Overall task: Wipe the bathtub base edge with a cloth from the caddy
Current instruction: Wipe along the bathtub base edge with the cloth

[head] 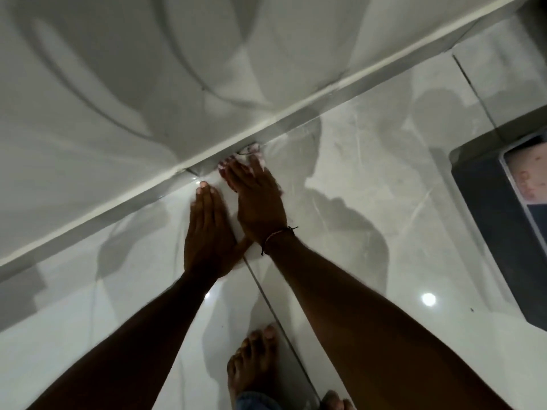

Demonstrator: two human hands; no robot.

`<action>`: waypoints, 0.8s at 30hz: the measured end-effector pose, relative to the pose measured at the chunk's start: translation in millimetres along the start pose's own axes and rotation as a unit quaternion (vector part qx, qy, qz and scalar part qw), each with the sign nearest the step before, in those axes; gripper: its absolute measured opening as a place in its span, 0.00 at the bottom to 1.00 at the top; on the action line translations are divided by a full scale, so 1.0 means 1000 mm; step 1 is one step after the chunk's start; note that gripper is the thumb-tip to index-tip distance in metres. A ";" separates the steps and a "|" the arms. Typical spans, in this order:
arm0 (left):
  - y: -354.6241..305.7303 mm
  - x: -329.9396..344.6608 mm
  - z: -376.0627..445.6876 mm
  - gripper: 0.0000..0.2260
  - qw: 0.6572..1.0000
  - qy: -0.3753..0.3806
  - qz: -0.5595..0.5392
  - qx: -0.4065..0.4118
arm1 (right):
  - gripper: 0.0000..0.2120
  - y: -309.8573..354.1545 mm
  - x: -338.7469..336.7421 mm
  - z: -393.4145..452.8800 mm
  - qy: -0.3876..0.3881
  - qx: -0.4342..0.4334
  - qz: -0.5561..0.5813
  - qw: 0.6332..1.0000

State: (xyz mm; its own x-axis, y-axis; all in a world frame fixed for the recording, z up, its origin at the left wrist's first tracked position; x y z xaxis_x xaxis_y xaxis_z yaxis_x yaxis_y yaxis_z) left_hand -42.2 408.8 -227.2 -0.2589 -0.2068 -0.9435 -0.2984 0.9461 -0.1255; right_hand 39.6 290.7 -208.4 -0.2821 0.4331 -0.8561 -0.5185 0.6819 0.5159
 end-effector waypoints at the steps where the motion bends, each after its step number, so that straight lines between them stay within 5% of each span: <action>1: 0.003 -0.001 0.001 0.51 1.000 -0.001 0.006 0.008 | 0.31 0.009 0.004 -0.001 -0.007 0.002 0.001 1.000; 4: 0.011 0.000 0.002 0.50 0.999 -0.006 0.030 0.024 | 0.26 0.020 0.012 -0.001 0.028 -0.085 0.010 0.996; 8: 0.007 -0.001 0.000 0.55 1.000 -0.014 0.018 -0.007 | 0.36 -0.028 -0.005 0.002 0.044 -0.128 -0.041 0.990; 16: 0.002 0.000 -0.008 0.56 0.999 0.005 0.007 -0.042 | 0.24 -0.233 -0.133 -0.023 -0.137 -0.029 -0.053 0.989; 20: 0.001 0.002 -0.001 0.56 0.999 0.009 -0.001 -0.050 | 0.24 -0.309 -0.184 -0.026 -0.138 0.054 -0.064 0.987; 23: 0.002 0.005 0.001 0.55 0.999 -0.009 -0.001 -0.040 | 0.12 -0.368 -0.201 -0.015 -0.279 0.140 0.120 0.942; 24: 0.002 0.006 0.001 0.55 0.999 -0.017 0.000 -0.038 | 0.19 -0.386 -0.198 -0.015 -0.330 0.209 0.189 0.901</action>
State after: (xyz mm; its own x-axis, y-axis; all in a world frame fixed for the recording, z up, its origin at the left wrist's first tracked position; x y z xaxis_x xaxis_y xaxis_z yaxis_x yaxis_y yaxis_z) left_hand -43.2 410.0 -233.9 -0.2286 -0.1973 -0.9533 -0.3676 0.9242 -0.1031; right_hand 283.2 -67.3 -238.3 0.2374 0.8430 -0.4826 -0.0971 0.5149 0.8517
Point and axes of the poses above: each hand's wrist, its own z-axis towards the middle knuckle, its own x-axis out of the palm, y = z × x, the point moved 2 cm from there along z, towards the middle knuckle, and after that the axes turned 14 degrees about -x, right-handed, at the moved point
